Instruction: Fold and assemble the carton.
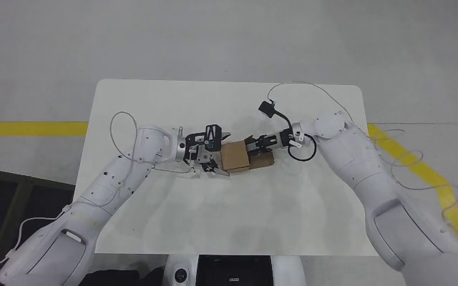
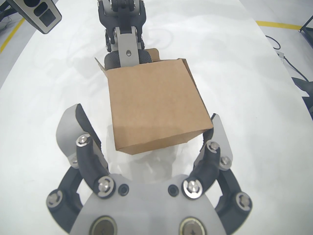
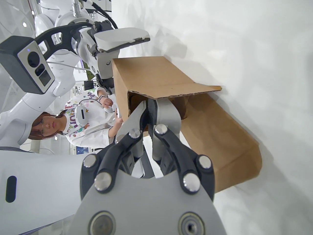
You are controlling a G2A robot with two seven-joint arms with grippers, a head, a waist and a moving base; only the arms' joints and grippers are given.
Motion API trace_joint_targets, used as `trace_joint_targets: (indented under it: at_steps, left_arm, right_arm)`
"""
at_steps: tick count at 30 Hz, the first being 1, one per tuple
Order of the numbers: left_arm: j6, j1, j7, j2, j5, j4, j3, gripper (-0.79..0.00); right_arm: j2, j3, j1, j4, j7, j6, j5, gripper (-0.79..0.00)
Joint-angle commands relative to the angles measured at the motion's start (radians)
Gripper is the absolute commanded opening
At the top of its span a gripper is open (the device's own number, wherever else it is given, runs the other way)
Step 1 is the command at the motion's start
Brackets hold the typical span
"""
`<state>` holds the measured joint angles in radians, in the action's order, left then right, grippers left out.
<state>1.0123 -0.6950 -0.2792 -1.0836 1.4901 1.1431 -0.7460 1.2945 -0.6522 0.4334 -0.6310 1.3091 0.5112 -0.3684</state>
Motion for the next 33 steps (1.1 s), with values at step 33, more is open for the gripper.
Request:
trace_joint_targets:
  at_steps: [33]
  left_arm:
    - [0.000, -0.004, -0.100, 0.035, 0.090, 0.024, -0.040, 0.000]
  right_arm:
    - [-0.098, -0.074, 0.070, -0.128, -0.042, -0.052, -0.021, -0.785]
